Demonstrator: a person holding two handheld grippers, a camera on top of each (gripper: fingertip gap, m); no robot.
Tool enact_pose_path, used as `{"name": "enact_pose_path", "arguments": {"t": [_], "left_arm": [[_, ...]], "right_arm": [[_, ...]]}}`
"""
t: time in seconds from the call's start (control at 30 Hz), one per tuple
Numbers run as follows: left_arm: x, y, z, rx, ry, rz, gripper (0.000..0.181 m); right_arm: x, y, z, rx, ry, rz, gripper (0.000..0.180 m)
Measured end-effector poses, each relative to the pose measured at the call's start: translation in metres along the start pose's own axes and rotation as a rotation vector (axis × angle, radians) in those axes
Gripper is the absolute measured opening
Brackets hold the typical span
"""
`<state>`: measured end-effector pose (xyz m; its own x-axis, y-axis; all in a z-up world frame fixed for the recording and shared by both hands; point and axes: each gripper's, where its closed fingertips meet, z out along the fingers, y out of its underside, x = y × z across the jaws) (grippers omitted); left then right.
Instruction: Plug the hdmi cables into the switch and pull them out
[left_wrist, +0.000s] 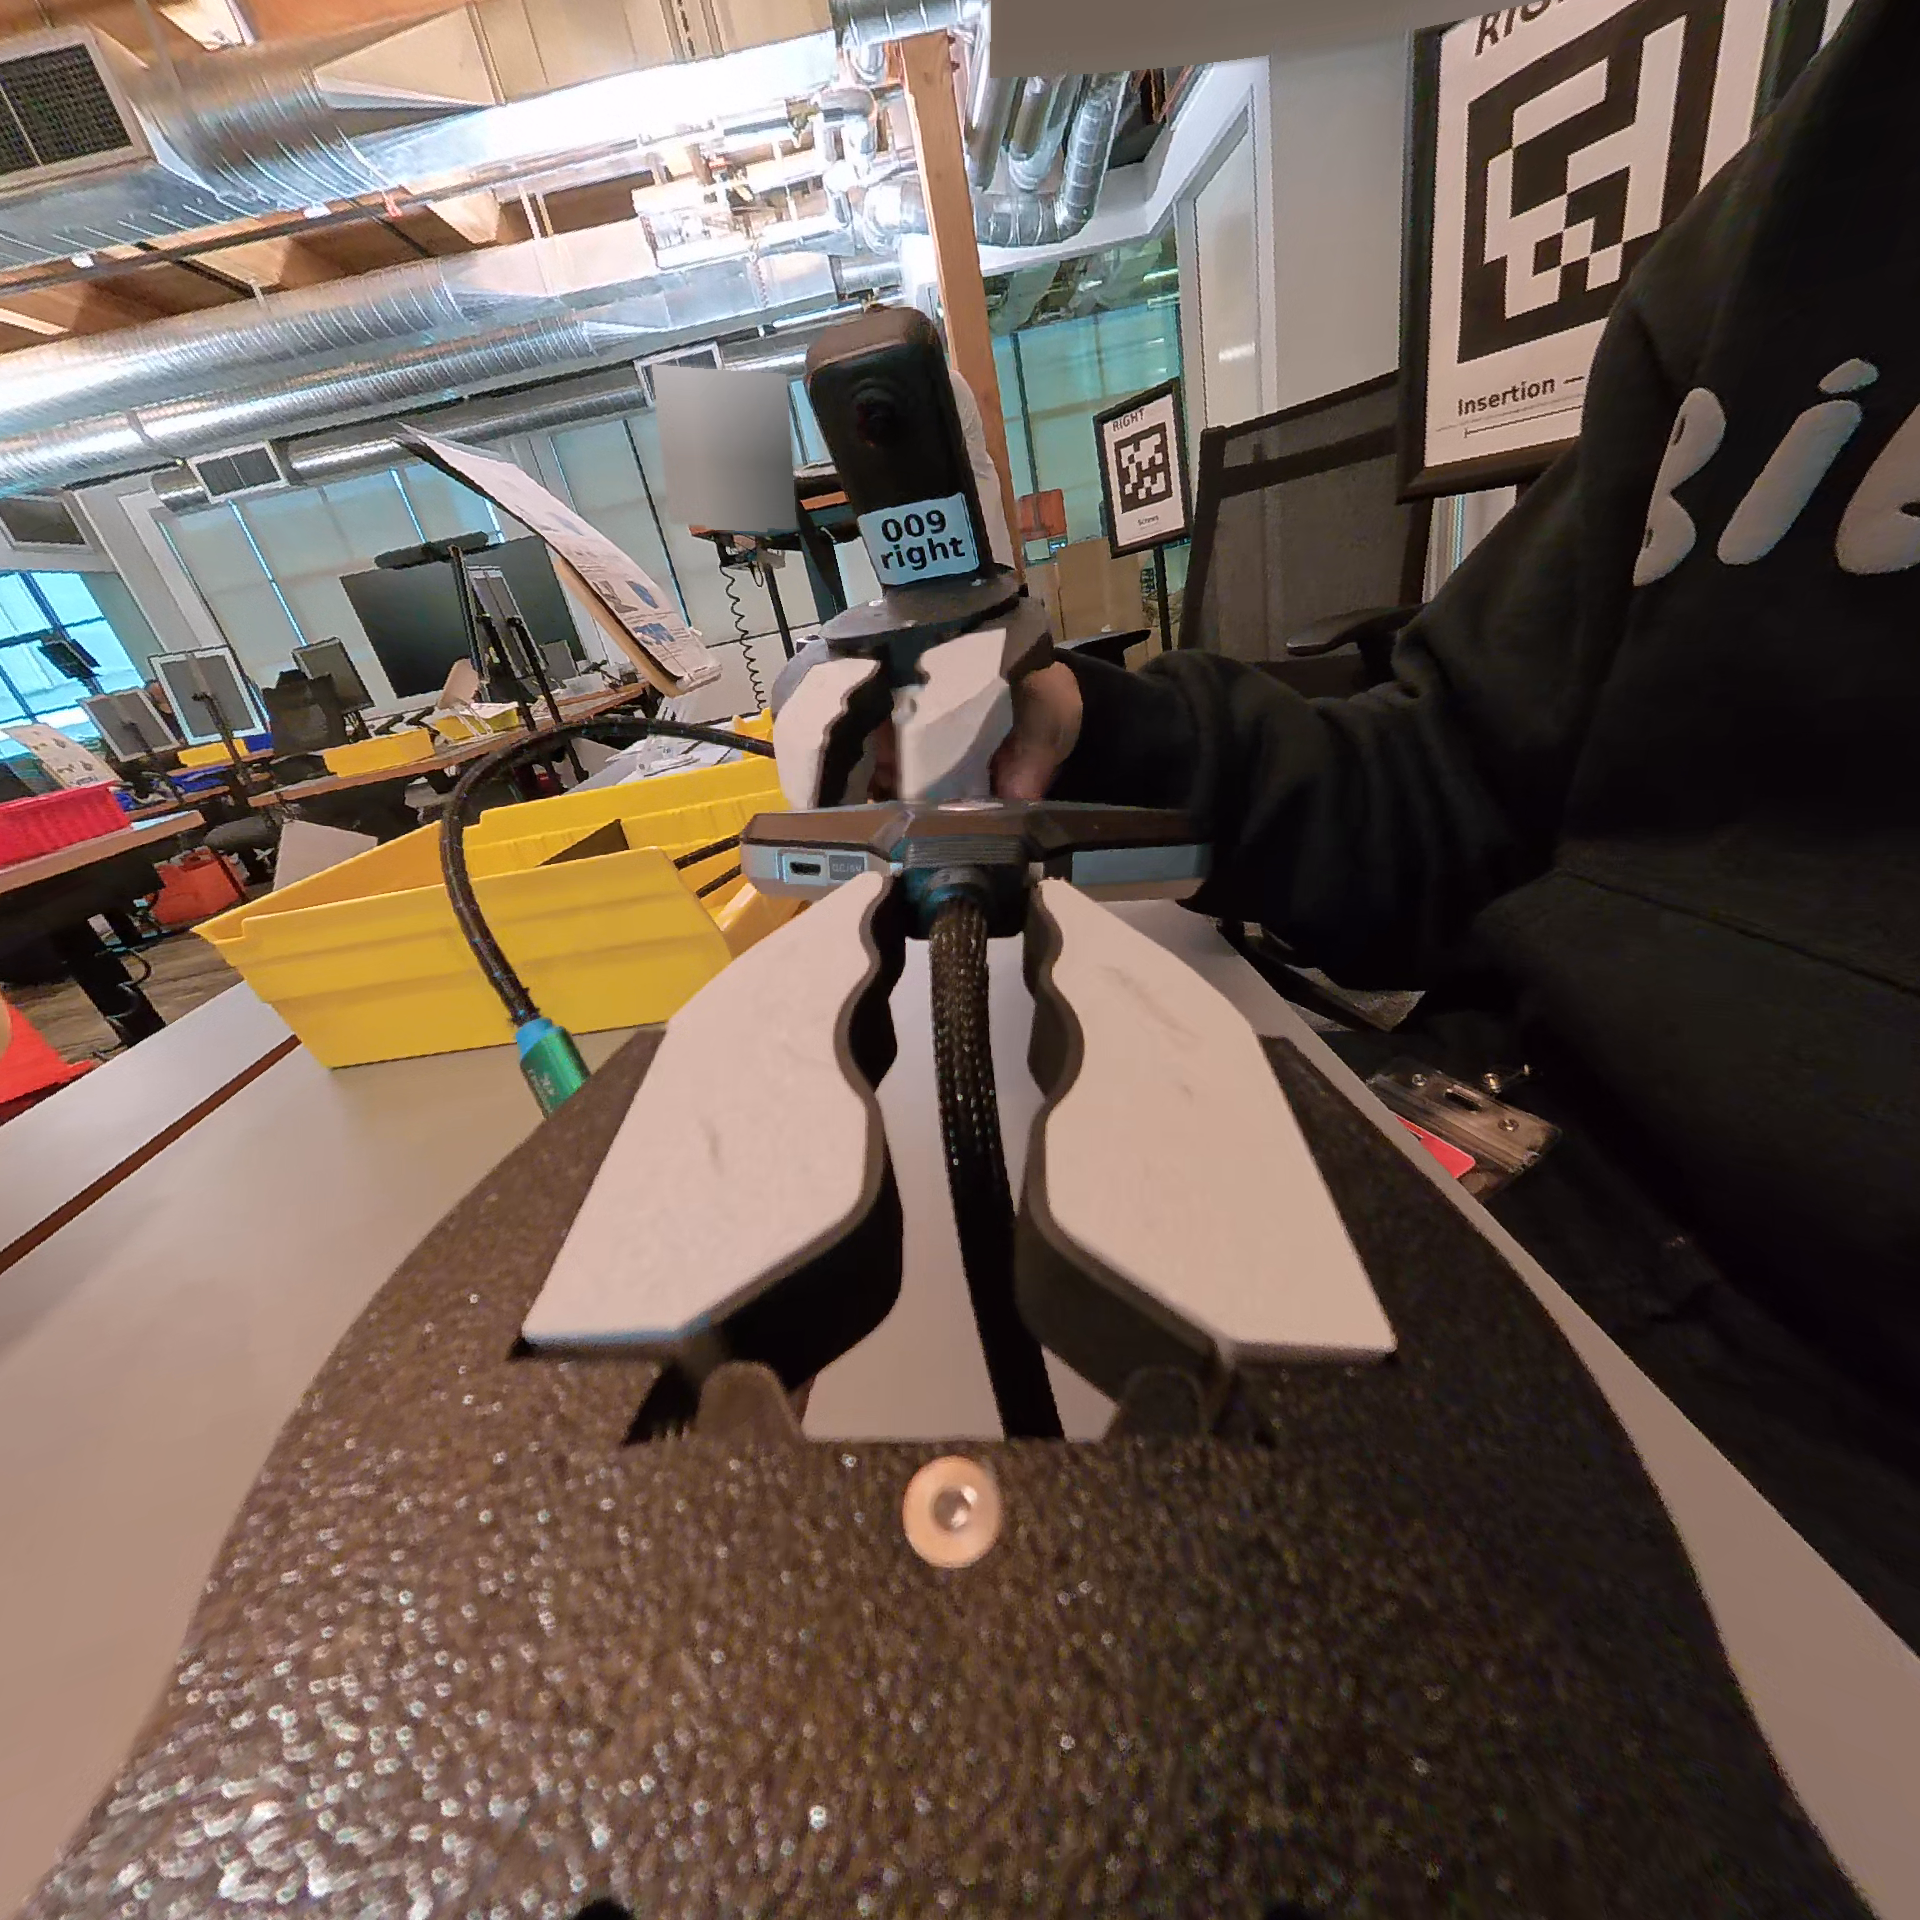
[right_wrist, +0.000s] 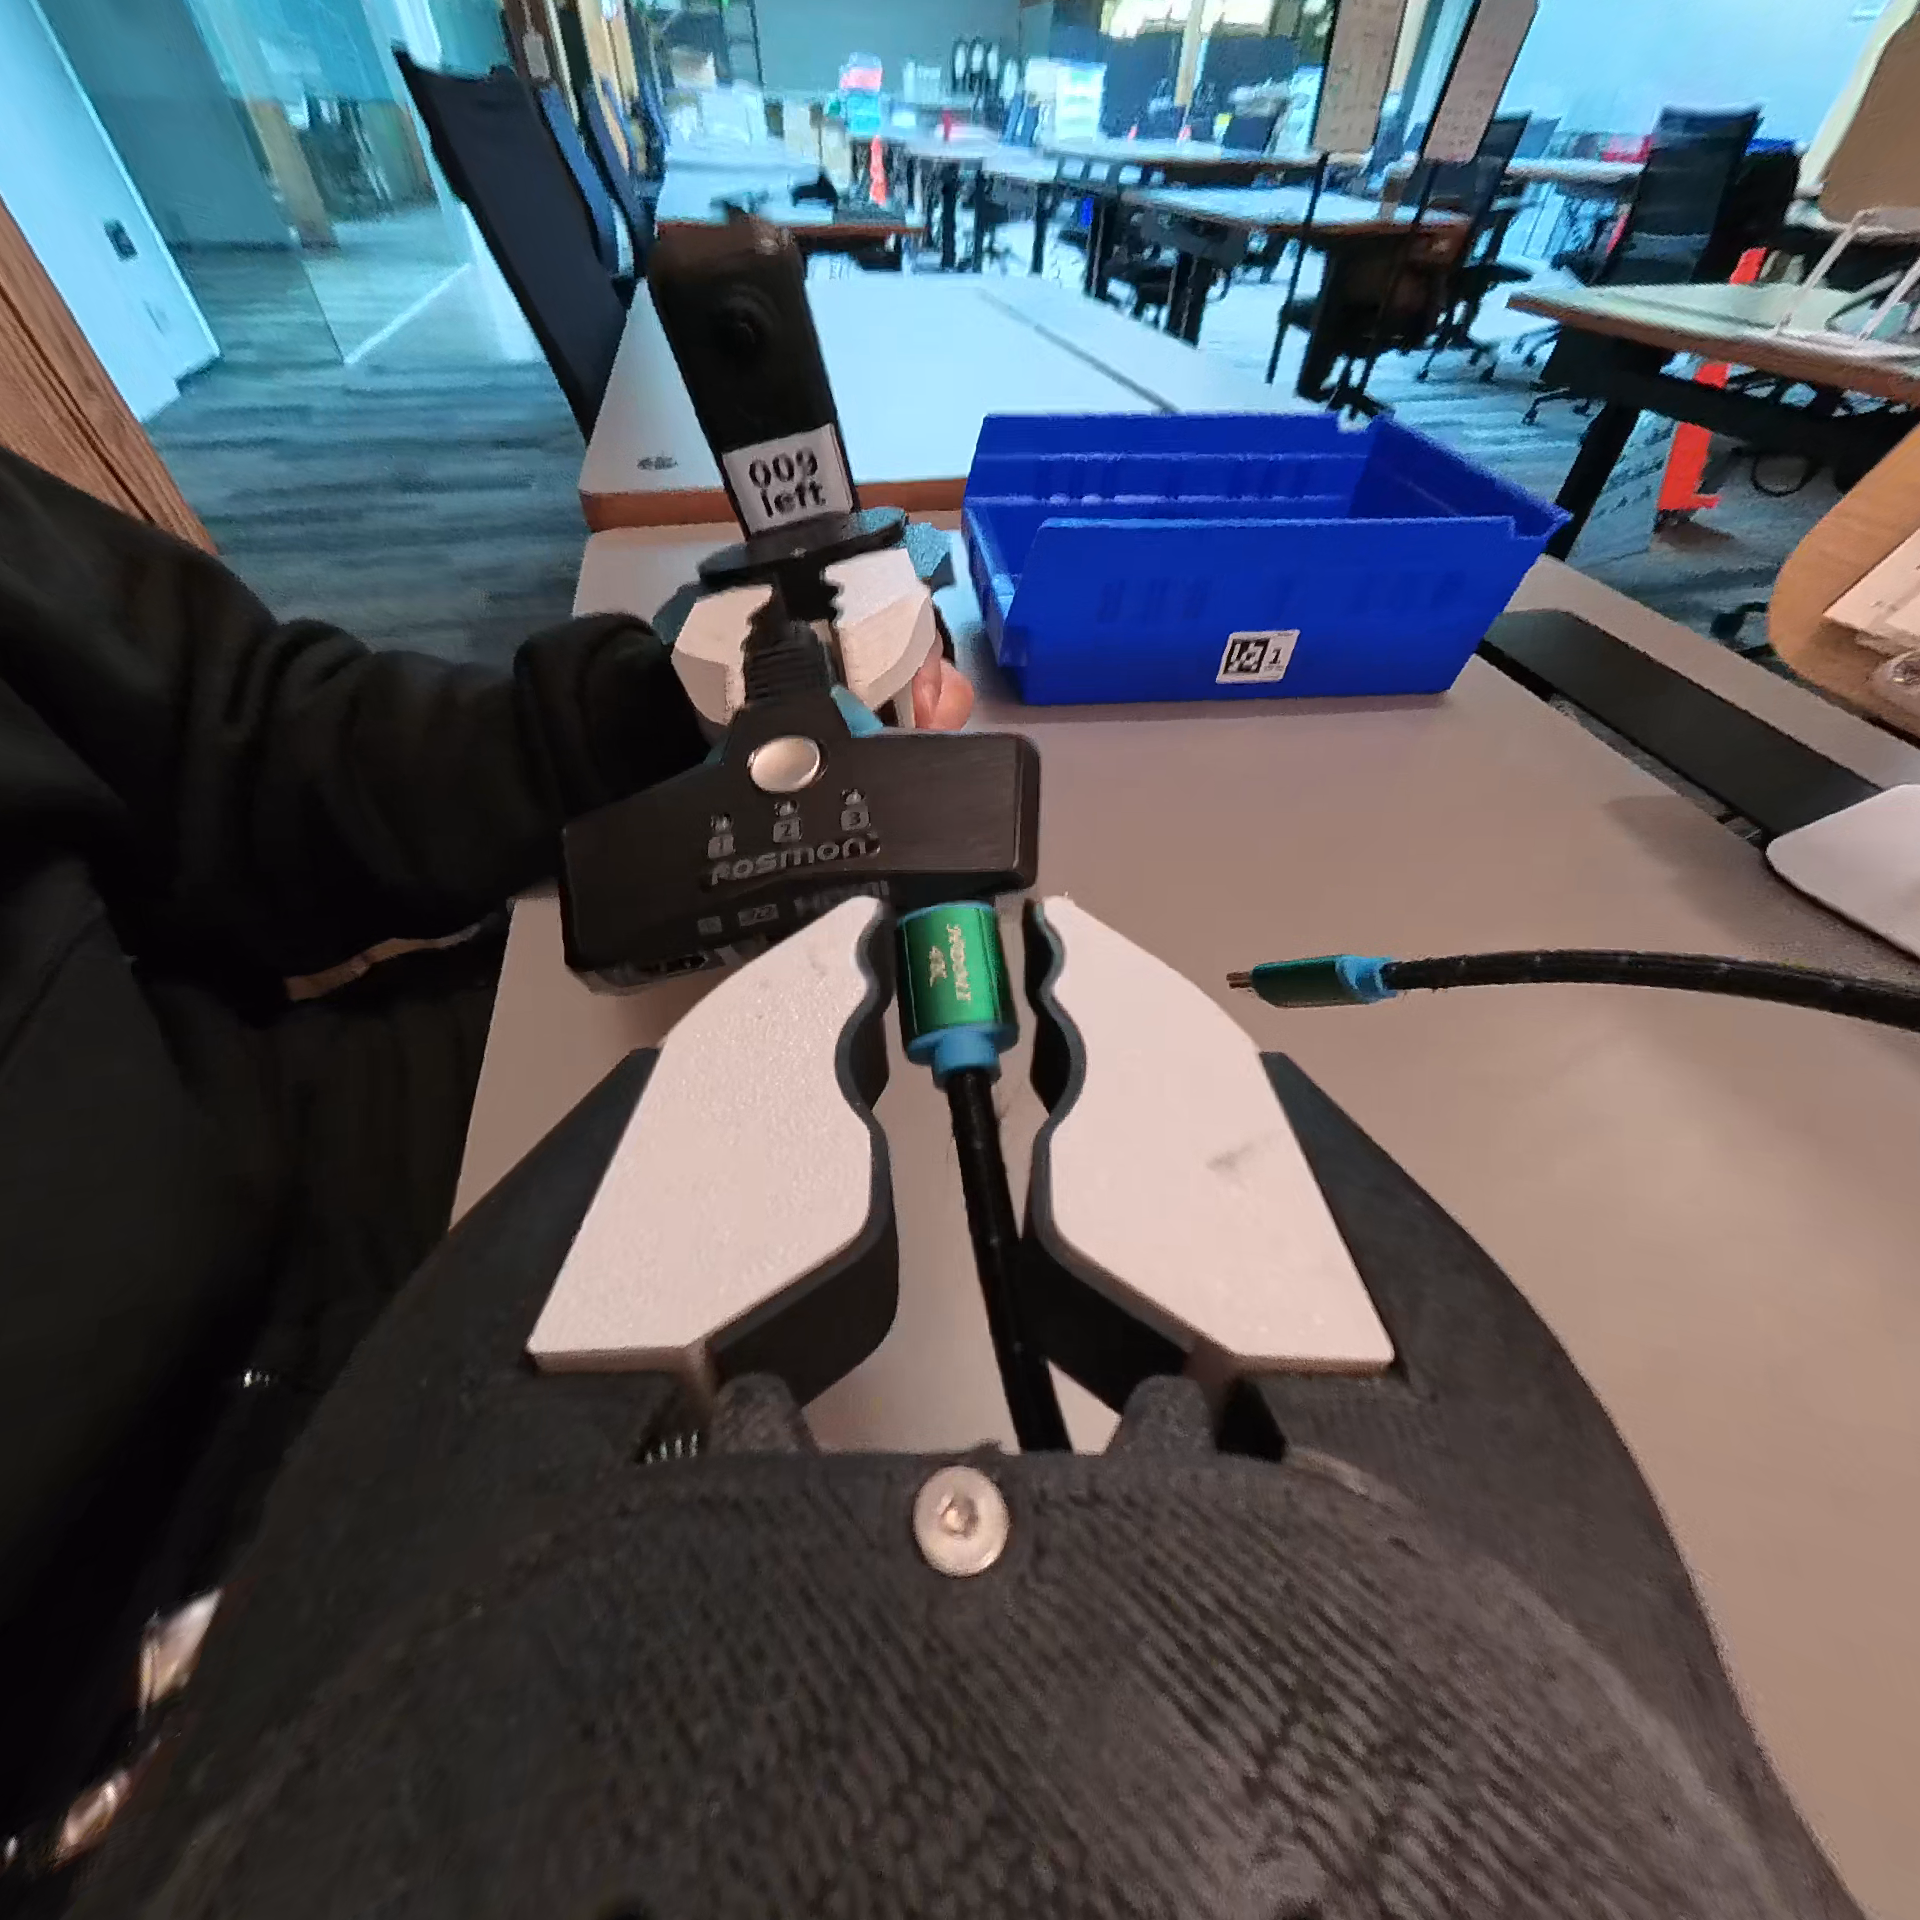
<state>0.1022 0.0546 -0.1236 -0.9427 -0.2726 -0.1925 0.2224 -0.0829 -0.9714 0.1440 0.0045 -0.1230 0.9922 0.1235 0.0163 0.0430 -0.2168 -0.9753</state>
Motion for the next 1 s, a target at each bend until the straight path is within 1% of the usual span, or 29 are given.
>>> {"name": "enact_pose_path", "arguments": {"t": [0.07, 0.1, 0.13, 0.17, 0.2, 0.23, 0.27, 0.3, 0.33, 0.37, 0.53, 0.67, 1.0], "left_arm": [[0.000, 0.000, 0.001, -0.001, 0.000, -0.001, 0.022], [0.000, 0.000, 0.001, 0.002, 0.000, -0.005, 0.022], [0.000, 0.000, 0.001, 0.003, -0.001, -0.008, 0.022], [-0.001, 0.000, 0.000, 0.003, -0.002, -0.011, 0.022], [-0.001, 0.000, 0.000, 0.003, -0.004, -0.012, 0.022], [-0.001, 0.000, 0.000, 0.005, -0.005, -0.013, 0.022], [-0.001, -0.001, 0.000, 0.008, -0.004, -0.012, 0.022], [0.000, -0.001, 0.000, 0.010, -0.002, -0.013, 0.022], [0.000, -0.001, 0.000, 0.013, -0.001, -0.014, 0.022], [0.000, -0.002, 0.000, 0.015, 0.000, -0.014, 0.022], [0.000, -0.001, 0.000, 0.014, 0.003, -0.015, 0.022], [-0.001, -0.003, -0.001, 0.024, 0.001, -0.018, 0.022], [0.000, -0.003, -0.002, 0.036, 0.005, -0.020, 0.022]], "right_arm": [[0.001, -0.007, -0.002, 0.049, -0.006, 0.039, 0.004], [0.000, -0.008, -0.003, 0.053, -0.014, 0.053, 0.000], [0.000, -0.006, -0.004, 0.043, -0.024, 0.055, 0.000], [0.000, -0.004, -0.004, 0.029, -0.020, 0.049, 0.005], [0.001, 0.000, -0.003, 0.008, -0.005, 0.040, 0.022], [0.002, 0.001, -0.003, -0.008, 0.008, 0.030, 0.030], [0.000, 0.002, -0.003, -0.017, 0.002, 0.021, 0.031], [-0.002, 0.000, -0.002, -0.012, -0.002, 0.011, 0.030], [-0.003, -0.003, -0.002, 0.004, 0.002, 0.003, 0.022], [-0.004, -0.004, -0.002, 0.011, -0.009, 0.010, 0.017], [-0.004, 0.005, -0.003, -0.035, -0.019, 0.002, 0.024], [-0.002, 0.004, 0.000, -0.033, -0.006, -0.011, 0.022], [-0.003, 0.004, 0.004, -0.013, -0.020, 0.033, 0.022]]}}
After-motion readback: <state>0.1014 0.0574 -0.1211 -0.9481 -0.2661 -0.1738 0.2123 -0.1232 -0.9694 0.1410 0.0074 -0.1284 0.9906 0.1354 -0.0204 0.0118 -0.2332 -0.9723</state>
